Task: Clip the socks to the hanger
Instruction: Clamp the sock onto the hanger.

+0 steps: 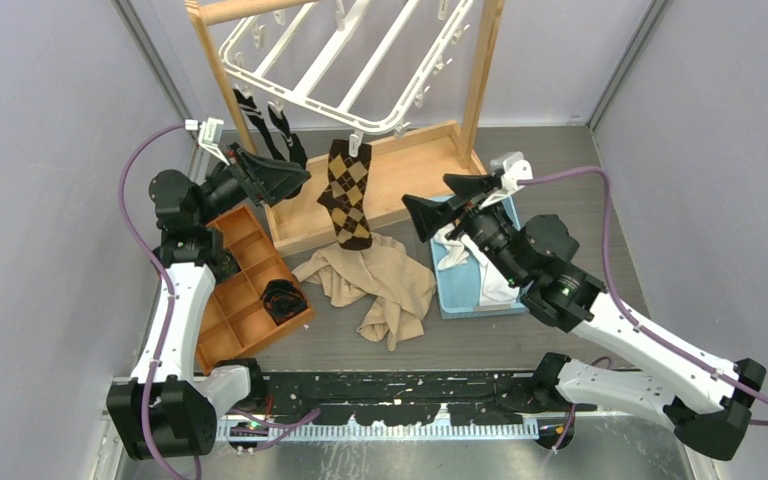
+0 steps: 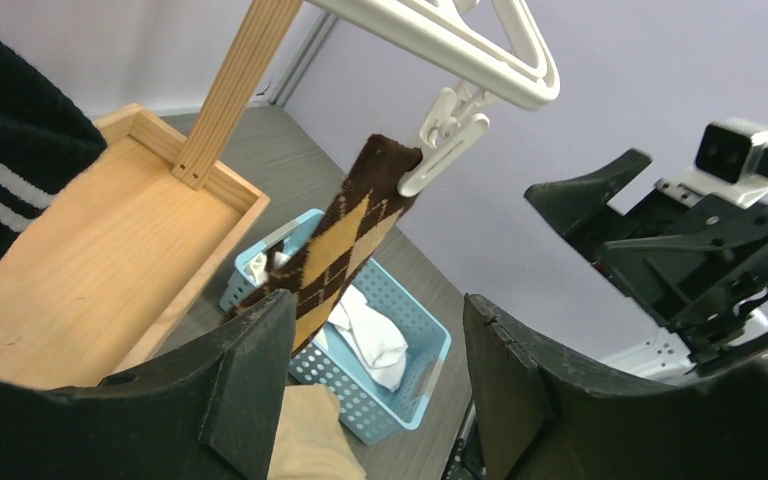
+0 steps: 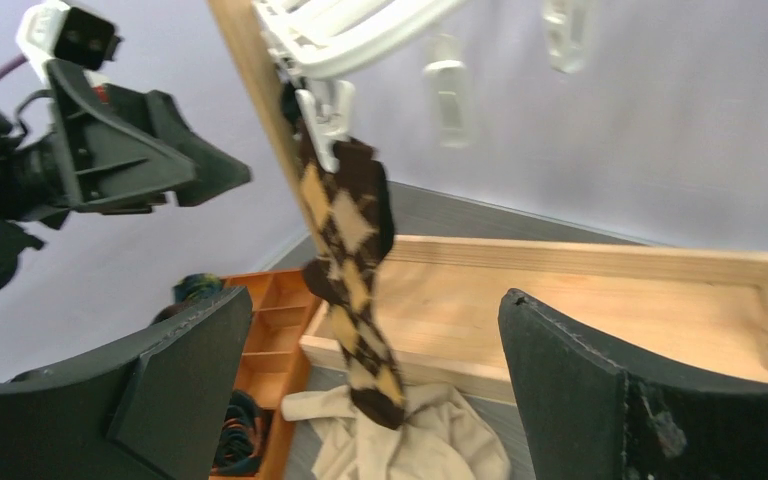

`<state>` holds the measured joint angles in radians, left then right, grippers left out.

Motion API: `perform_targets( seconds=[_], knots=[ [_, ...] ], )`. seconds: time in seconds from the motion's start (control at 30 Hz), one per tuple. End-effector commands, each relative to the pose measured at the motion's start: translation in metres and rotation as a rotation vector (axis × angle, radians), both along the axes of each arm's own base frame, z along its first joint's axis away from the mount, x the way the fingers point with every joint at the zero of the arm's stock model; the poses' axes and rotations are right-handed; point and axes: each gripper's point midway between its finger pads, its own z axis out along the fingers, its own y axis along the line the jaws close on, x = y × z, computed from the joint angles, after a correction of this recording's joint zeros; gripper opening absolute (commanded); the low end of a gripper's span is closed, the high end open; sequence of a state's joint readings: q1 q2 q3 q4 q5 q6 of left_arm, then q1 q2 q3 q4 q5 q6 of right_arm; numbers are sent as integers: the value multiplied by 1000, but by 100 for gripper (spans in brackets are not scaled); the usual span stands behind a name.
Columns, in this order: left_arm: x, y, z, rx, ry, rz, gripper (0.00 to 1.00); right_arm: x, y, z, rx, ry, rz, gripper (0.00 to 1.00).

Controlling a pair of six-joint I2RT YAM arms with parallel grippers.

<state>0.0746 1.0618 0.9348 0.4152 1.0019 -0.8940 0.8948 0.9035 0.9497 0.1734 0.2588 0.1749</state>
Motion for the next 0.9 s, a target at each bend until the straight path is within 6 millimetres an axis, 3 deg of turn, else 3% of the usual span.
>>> perform_targets(
  seconds=[0.0,0.2,0.3,0.33,0.37,0.5,0.7,0.87],
  knots=[
    [0,-3,32,-26,-33,-7,65,18,-52,-30,-18,78,-229,100],
    [5,-2,60,-98,-66,13,68,47,-105,-87,-20,290,-399,100],
    [6,2,83,-199,-100,34,70,61,-119,-113,-45,374,-449,100],
    [4,2,86,-215,-104,27,79,65,-119,-121,-56,395,-449,100],
    [3,2,87,-216,-108,23,81,69,-119,-130,-59,425,-449,100],
    [2,2,75,-216,-66,28,84,83,-123,-171,-67,555,-464,98],
    [4,3,36,-225,60,51,85,97,-128,-224,-119,714,-446,88],
    [9,2,13,-149,147,72,87,117,-124,-251,-164,788,-407,75]
  ],
)
